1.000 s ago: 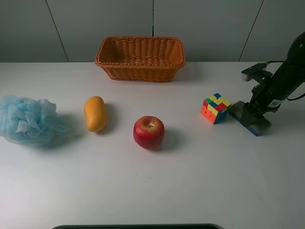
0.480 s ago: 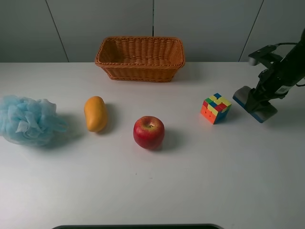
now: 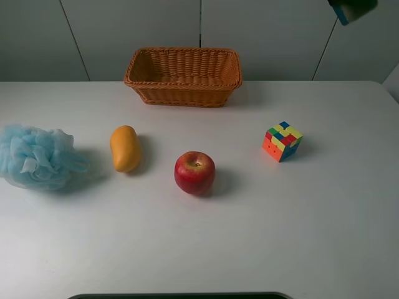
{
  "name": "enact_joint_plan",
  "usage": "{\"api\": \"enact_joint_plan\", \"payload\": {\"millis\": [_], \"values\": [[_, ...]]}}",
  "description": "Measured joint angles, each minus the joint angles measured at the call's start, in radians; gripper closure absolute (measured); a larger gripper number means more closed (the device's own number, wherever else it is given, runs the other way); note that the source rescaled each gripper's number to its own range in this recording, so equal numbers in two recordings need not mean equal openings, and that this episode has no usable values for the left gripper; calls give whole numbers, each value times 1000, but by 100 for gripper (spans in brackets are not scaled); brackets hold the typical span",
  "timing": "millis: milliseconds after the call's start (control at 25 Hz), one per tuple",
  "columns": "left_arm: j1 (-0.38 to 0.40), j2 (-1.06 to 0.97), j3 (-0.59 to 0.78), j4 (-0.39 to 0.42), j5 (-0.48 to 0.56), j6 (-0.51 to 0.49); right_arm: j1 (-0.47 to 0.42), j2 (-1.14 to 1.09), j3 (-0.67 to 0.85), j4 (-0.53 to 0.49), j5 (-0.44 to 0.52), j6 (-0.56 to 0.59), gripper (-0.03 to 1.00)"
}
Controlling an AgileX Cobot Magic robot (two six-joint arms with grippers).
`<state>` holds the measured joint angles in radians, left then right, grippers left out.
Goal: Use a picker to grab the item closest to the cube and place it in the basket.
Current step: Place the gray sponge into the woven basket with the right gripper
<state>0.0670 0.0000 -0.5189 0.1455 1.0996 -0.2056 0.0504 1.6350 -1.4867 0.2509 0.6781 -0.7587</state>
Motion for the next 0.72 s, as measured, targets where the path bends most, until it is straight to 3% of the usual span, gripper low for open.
{"api": "enact_joint_plan", "payload": {"millis": [360, 720], "values": [[0, 0, 0, 2, 0, 0, 240, 241, -247, 140, -130, 1, 95], [0, 0, 0, 2, 0, 0, 315, 616, -446, 270, -144, 2, 95]]}}
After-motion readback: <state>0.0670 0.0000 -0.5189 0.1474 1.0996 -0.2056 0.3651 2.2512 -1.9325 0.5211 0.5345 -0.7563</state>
